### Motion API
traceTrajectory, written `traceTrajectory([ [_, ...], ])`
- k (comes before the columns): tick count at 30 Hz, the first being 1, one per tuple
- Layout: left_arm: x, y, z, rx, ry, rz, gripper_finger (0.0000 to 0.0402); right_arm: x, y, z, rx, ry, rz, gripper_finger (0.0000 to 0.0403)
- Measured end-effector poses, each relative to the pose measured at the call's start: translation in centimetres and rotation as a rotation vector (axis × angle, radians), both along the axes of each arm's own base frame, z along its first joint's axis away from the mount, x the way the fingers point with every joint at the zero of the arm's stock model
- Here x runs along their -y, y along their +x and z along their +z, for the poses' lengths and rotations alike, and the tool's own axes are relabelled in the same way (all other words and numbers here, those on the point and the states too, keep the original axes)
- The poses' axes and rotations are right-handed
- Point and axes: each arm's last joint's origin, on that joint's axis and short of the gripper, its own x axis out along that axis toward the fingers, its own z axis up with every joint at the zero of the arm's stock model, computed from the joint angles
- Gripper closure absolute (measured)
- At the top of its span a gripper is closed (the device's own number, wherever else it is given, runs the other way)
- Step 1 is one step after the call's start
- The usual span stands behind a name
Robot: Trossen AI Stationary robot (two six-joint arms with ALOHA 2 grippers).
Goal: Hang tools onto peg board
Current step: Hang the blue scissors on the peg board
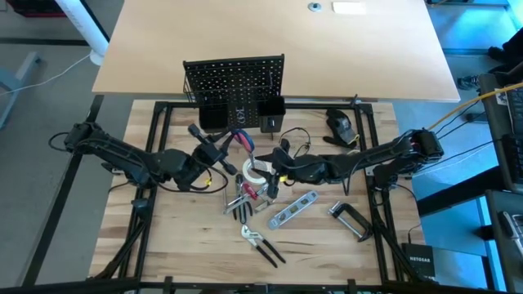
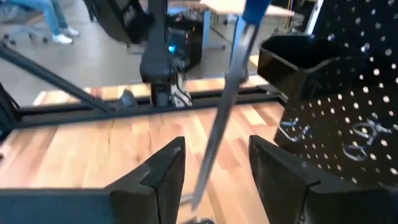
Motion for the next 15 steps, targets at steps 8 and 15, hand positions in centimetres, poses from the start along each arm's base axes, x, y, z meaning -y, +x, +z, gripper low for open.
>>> traceTrajectory([
  [8, 0.0, 0.1, 0.0, 0.011, -0.003, -0.027, 0.0371, 0.4, 0.2, 0.4, 0.057, 0.005, -0.061, 0.0226],
  [15, 0.1, 0.1, 0.0, 0.007, 0.0, -0.033, 0.0369, 1.0, 1.1, -1.1, 0.011, -0.043, -0.074, 0.0286],
])
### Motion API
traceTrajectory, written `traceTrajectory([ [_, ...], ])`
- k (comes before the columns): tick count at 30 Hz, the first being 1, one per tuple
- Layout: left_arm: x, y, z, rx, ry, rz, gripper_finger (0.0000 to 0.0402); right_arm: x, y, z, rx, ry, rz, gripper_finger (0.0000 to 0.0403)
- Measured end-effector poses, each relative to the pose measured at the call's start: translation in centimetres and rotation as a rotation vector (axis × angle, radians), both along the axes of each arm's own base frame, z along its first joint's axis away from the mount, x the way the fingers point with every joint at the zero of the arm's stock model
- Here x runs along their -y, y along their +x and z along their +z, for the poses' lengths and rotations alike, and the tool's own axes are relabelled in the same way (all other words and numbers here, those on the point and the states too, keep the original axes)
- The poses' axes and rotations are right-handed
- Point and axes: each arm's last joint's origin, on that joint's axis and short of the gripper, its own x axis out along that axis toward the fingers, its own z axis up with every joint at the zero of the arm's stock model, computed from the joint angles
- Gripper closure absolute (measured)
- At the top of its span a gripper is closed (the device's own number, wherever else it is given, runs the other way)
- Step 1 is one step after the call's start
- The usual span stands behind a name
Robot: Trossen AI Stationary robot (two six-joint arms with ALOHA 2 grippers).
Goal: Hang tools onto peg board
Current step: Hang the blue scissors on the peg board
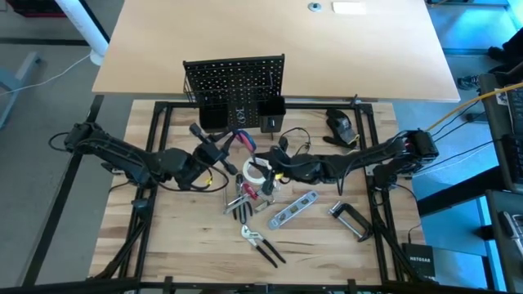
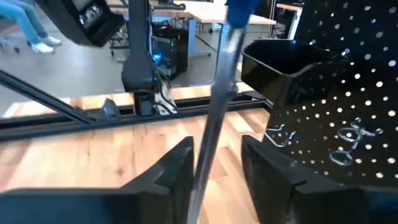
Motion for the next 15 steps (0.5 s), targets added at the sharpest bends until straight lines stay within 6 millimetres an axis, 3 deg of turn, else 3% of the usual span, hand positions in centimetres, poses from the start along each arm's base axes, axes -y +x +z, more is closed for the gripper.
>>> traceTrajectory([
  [6, 0.4, -0.1, 0.0, -0.011, 0.012, -0.015, 0.0365, 0.2, -0.1, 0.0, -0.026, -0.071, -0.027, 0.0381],
  [15, 1.4, -0.3, 0.0, 0.003, -0.002, -0.057, 0.0327, 0.3, -0.2, 0.0, -0.055, -0.121, -0.037, 0.0391],
])
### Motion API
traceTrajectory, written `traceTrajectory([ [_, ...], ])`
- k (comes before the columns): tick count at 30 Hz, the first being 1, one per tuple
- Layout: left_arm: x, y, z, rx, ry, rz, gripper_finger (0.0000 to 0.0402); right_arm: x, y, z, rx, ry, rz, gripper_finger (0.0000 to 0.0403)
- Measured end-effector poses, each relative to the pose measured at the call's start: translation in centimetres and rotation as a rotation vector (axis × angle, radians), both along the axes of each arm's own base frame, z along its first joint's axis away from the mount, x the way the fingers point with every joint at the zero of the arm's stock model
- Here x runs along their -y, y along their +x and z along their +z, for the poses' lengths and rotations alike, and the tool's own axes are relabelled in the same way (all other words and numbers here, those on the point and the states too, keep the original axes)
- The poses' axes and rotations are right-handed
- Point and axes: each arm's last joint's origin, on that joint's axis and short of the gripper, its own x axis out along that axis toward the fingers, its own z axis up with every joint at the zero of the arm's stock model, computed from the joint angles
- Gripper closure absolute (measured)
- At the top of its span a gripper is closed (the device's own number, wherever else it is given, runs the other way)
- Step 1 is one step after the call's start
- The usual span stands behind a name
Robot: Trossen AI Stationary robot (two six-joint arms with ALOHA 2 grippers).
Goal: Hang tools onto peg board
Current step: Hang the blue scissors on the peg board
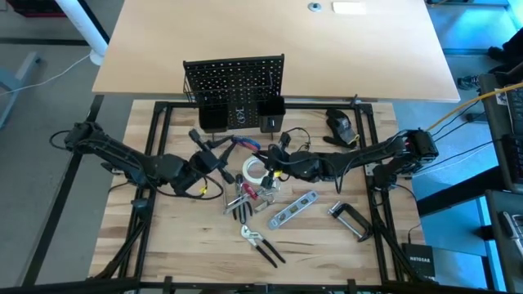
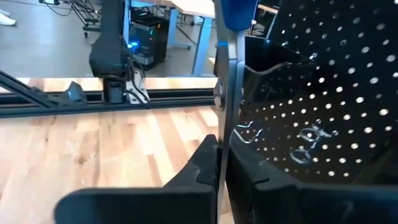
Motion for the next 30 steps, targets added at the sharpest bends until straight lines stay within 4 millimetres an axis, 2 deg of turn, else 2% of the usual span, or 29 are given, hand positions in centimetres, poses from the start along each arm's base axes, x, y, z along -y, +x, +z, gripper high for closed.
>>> traceTrajectory([
  [4, 0.8, -0.6, 0.2, 0.019, -0.022, -0.017, 0.029, 0.0, -0.9, 0.9, -0.023, -0.008, 0.017, 0.0389],
  [9, 1.4, -2.8, 1.7, 0.085, -0.086, -0.085, 0.0247, 0.2, -2.6, 2.7, 0.0, 0.009, 0.071, 0.0392],
  [12, 1.1, -4.0, 1.7, 0.085, -0.172, -0.261, 0.0233, 0.0, -2.9, 2.5, 0.01, 0.026, 0.137, 0.0392],
  [15, 0.0, -4.7, 1.9, 0.094, -0.27, -0.416, 0.0226, -0.1, -3.0, 1.7, 0.014, 0.034, 0.208, 0.0392],
  [19, -1.2, -4.1, 1.4, 0.107, -0.327, -0.409, 0.0224, -0.2, -3.1, 1.2, 0.057, 0.041, 0.238, 0.0392],
  [22, -1.3, -2.7, 0.5, 0.083, -0.337, -0.496, 0.0223, 0.2, -3.1, 1.2, 0.077, 0.042, 0.233, 0.0392],
  [25, -1.4, -1.8, 0.6, 0.121, -0.331, -0.553, 0.0223, 0.7, -3.0, 1.1, 0.075, 0.05, 0.234, 0.0392],
  [30, -1.5, -1.5, 0.6, 0.138, -0.311, -0.547, 0.0223, 0.6, -2.9, 1.0, 0.074, 0.051, 0.236, 0.0392],
])
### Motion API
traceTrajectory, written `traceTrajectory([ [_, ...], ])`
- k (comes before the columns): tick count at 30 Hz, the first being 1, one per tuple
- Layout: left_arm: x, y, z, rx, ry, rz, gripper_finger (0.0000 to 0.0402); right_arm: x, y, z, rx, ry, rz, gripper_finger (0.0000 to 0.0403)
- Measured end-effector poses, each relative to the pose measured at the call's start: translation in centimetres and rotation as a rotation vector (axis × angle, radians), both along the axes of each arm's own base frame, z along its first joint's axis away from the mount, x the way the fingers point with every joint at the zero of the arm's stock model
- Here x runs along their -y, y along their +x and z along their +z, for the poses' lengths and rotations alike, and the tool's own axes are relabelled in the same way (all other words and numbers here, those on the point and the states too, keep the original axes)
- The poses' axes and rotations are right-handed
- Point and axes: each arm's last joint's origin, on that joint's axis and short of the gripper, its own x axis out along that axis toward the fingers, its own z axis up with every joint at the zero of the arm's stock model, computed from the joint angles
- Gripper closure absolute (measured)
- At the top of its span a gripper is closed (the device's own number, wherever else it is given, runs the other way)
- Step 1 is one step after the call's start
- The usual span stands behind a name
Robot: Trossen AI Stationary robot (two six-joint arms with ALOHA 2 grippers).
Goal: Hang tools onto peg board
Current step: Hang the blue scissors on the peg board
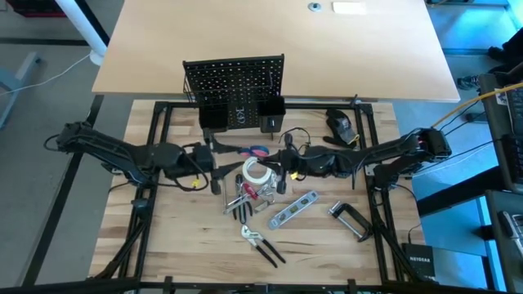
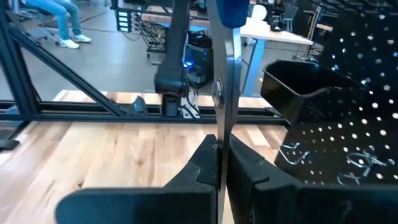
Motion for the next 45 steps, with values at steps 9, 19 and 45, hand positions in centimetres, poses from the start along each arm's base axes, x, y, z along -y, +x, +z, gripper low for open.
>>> traceTrajectory([
  [9, 0.0, 0.0, 0.2, 0.019, 0.013, 0.0, 0.0242, -0.1, 0.4, -0.4, -0.003, 0.001, 0.017, 0.0392],
  [19, 0.1, 0.0, 0.3, 0.022, 0.02, -0.019, 0.0308, -0.2, 0.8, -1.1, -0.02, -0.001, 0.02, 0.0392],
  [45, -0.7, -0.1, -0.6, -0.111, 0.146, 0.271, 0.0371, 1.2, -8.1, 3.8, -0.196, 0.098, -0.104, 0.0299],
])
